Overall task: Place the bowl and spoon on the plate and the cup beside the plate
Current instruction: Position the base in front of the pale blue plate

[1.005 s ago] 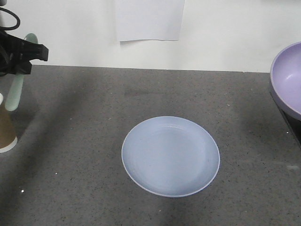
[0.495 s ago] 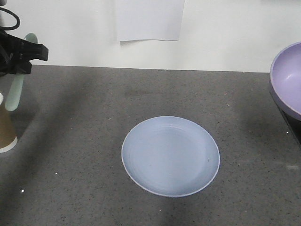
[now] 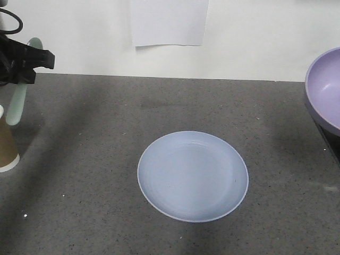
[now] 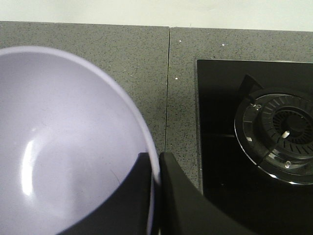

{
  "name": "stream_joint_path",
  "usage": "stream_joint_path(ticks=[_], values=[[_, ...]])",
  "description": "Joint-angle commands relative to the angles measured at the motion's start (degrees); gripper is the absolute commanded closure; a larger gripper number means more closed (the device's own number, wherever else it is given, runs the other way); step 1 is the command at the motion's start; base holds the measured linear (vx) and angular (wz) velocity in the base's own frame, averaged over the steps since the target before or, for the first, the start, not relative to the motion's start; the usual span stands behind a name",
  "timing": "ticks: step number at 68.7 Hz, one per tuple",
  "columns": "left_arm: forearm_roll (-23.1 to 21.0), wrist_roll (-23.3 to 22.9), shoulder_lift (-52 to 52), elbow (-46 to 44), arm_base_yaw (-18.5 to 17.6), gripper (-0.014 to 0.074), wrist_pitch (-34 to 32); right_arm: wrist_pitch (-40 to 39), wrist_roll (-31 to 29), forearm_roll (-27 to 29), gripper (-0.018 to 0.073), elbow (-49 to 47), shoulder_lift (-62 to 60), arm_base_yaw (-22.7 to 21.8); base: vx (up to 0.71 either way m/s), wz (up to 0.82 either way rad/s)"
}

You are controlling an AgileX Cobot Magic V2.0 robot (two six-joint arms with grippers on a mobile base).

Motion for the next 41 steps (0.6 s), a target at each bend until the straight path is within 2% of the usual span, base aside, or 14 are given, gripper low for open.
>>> stream_joint_path(ticks=[1,41], values=[[0.1,-0.5,-2.0,-1.5,-0.2,0.0603,-2.8,-3.6,-0.5,0.4,0.0566,-1.8,-0.7,0.0,0.0,0.0],[0.1,-0.5,-2.0,-1.5,-0.2,0.0603,-2.8,-3.6,-0.5,0.4,0.0566,-1.8,-0.7,0.0,0.0,0.0]])
